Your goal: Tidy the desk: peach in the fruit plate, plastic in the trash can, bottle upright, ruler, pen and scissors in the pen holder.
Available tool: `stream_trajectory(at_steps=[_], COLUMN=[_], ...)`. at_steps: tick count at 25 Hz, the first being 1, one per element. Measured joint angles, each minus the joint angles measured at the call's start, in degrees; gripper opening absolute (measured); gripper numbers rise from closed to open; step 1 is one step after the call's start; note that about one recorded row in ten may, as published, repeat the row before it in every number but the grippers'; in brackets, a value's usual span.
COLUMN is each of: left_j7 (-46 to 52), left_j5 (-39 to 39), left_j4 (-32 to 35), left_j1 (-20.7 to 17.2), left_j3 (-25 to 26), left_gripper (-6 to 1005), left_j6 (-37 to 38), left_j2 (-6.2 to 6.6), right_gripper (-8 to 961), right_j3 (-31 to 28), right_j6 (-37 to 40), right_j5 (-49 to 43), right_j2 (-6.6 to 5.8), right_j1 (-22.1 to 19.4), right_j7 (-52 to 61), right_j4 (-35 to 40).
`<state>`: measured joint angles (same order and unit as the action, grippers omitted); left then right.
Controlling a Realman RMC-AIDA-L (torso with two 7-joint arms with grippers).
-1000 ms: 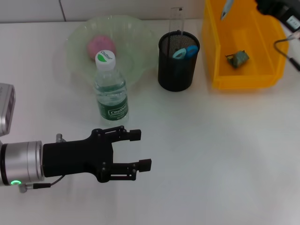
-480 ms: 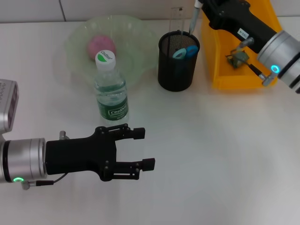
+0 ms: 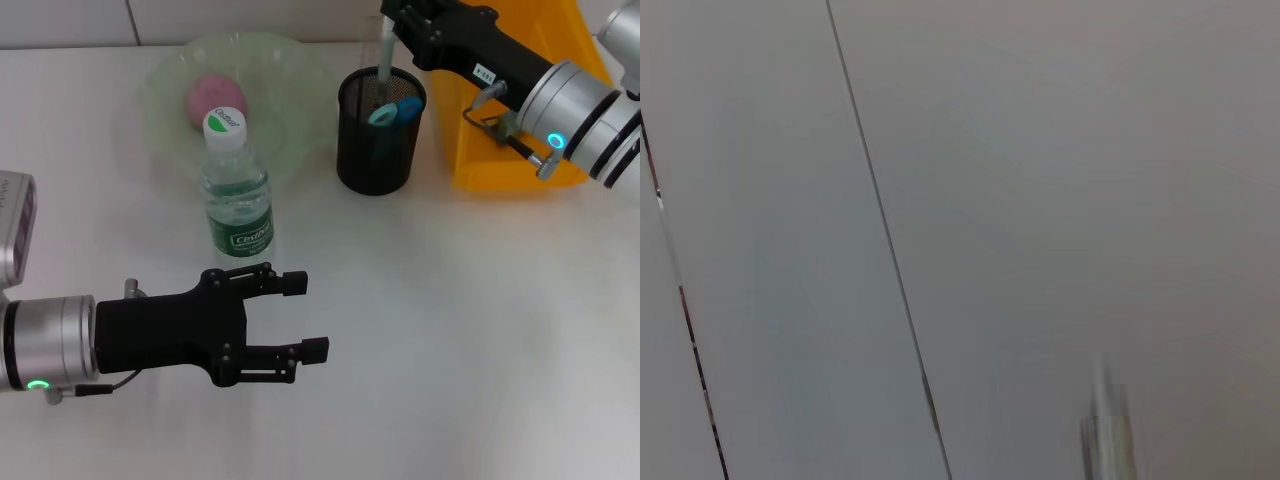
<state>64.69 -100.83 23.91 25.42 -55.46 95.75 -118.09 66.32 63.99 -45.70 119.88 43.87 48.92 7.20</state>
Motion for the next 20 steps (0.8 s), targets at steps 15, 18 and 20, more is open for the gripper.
stream_trajectory(at_steps=[15, 18, 20], left_j7=[0.1, 0.4, 0.4], left_j5=[0.1, 0.1, 0.1], left_j4=[0.0, 0.0, 0.0], left_j1=[0.2, 0.1, 0.1], left_j3=[0.1, 0.1, 0.1], left_gripper=[847, 847, 847], left_j6=[0.1, 0.2, 0.2], left_j2=[0.06, 0.06, 0.06], right_gripper=[498, 534, 567], right_j3=[4.1, 6.2, 5.3], right_j6=[6.4, 10.0, 15.4], right_j5=[-0.4, -3.9, -9.9], right_j2=[-0.7, -1.95, -3.01], right_j1=[-3.9, -10.7, -16.5], right_j7=[7.0, 14.9, 19.4], right_j4=[4.8, 14.3, 21.6])
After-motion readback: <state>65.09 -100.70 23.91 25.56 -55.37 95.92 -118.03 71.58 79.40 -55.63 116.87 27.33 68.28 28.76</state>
